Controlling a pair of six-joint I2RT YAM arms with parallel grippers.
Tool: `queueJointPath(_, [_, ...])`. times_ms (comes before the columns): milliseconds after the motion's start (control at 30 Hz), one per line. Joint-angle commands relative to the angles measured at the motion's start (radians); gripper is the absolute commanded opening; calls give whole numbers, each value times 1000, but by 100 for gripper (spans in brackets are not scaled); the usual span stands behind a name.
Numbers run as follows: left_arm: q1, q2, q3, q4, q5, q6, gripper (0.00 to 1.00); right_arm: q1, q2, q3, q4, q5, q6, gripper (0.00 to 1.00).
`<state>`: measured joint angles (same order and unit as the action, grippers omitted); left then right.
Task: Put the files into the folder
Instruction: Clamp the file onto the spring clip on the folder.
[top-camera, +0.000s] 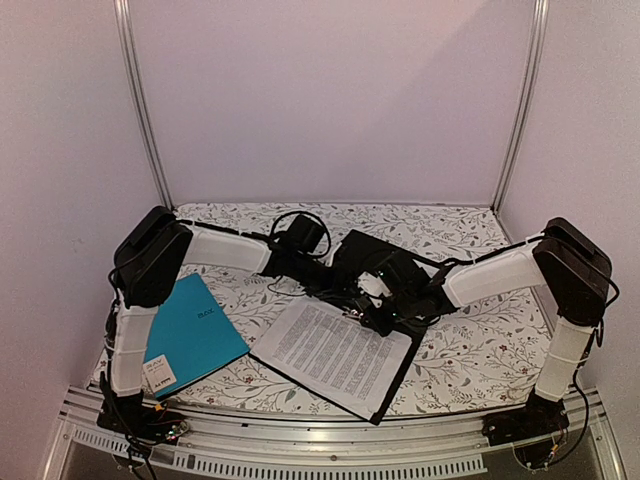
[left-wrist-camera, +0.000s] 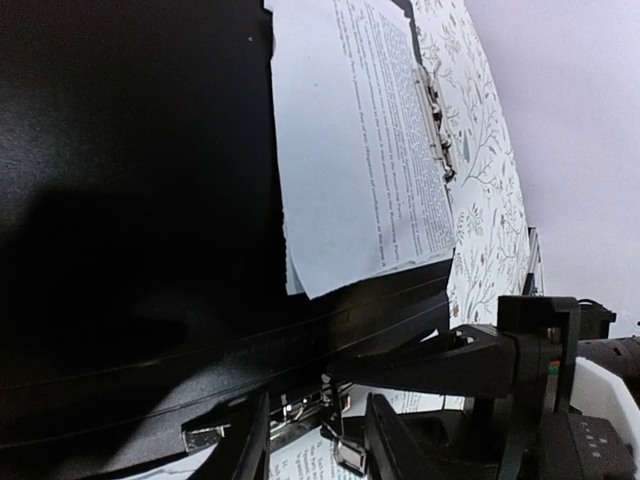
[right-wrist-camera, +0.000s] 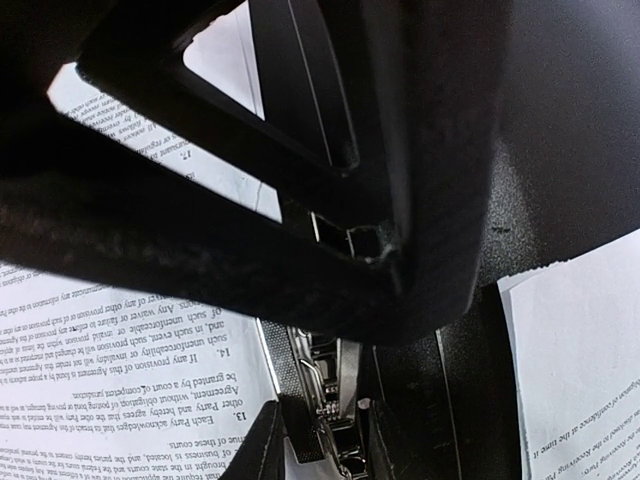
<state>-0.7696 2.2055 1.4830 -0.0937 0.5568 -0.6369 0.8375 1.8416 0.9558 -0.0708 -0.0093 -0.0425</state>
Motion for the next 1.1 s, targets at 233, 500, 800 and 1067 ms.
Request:
queueJointPath(233, [15, -3, 55, 44, 53, 9, 36, 0, 64, -31, -139, 21, -3, 0])
queueJointPath(500, [9, 0, 64, -2, 45, 43, 36, -1, 66, -31, -141, 21, -3, 0])
queueJointPath(800, [9, -64, -63, 138, 78, 57, 41, -1, 60, -31, -141, 20, -5, 0])
queueJointPath(1067, [9, -77, -158, 244, 92, 85, 46, -2, 38, -40, -133, -47, -2, 0])
